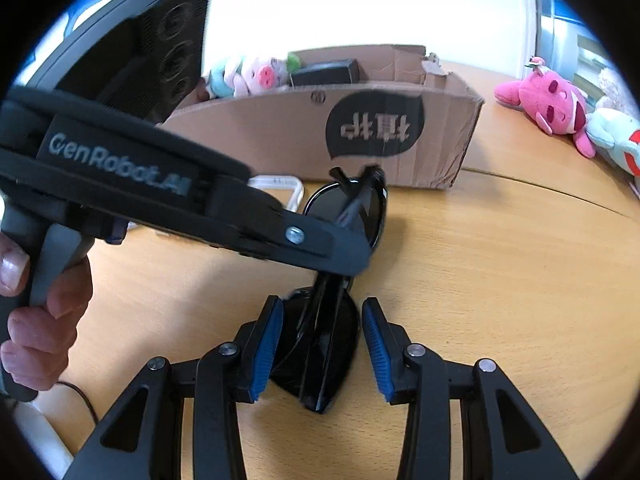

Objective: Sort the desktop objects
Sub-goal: 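Close the left gripper on the sunglasses while the right gripper holds them, then lift the sunglasses with both grippers toward the cardboard box, then lower the sunglasses into the box and open both grippers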

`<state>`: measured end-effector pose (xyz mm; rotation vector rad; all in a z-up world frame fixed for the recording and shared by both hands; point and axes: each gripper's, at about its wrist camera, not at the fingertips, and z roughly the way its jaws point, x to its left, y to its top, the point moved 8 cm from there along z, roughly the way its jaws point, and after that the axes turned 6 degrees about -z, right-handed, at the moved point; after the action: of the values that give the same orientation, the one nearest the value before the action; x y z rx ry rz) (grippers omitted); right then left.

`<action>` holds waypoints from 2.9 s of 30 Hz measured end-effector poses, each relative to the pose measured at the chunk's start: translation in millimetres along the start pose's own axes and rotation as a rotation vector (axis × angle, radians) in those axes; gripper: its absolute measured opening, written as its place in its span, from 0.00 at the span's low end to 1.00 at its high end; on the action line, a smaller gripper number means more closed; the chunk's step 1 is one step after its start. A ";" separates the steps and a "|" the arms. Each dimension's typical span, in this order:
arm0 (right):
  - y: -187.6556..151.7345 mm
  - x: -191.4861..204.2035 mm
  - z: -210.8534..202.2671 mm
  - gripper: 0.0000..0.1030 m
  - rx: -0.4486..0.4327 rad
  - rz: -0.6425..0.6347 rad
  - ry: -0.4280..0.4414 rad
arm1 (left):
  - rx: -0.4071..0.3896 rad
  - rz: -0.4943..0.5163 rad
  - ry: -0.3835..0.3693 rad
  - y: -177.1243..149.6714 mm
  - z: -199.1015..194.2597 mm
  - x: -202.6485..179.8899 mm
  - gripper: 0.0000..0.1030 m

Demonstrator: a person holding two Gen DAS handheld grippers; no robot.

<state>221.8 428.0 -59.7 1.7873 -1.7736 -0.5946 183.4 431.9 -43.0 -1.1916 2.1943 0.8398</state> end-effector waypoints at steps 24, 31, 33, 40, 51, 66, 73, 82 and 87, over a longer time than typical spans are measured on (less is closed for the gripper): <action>47.0 17.2 -37.5 0.13 -0.117 0.007 0.062 | -0.178 -0.011 0.005 17.0 -57.2 -19.8 0.04; 80.0 22.9 -60.5 0.13 -0.213 -0.050 0.055 | -0.291 0.068 0.024 40.7 -97.8 -48.4 0.04; 95.8 23.5 -67.4 0.13 -0.246 -0.074 0.046 | -0.325 0.101 0.035 55.8 -111.7 -59.2 0.04; 189.1 15.4 -89.4 0.13 -0.388 -0.151 0.027 | -0.433 0.208 0.044 140.1 -169.5 -99.1 0.04; 321.3 -33.8 -53.5 0.13 -0.388 -0.137 0.041 | -0.407 0.256 0.138 280.6 -179.1 -100.3 0.04; 305.8 -114.5 145.7 0.13 0.032 0.073 0.142 | -0.060 -0.055 0.141 343.4 -20.0 54.9 0.04; 280.1 -130.9 196.5 0.13 0.196 0.148 0.124 | 0.053 -0.144 0.117 345.0 33.3 87.4 0.04; 269.5 -130.0 213.3 0.13 0.254 0.157 0.082 | 0.111 -0.219 0.130 348.0 55.2 102.8 0.06; 267.8 -124.8 213.4 0.12 0.248 0.146 0.056 | 0.116 -0.224 0.148 346.6 50.5 102.9 0.23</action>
<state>-124.2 542.3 -53.2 1.7935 -1.9887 -0.2732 -158.6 559.1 -50.6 -1.4484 2.1391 0.5406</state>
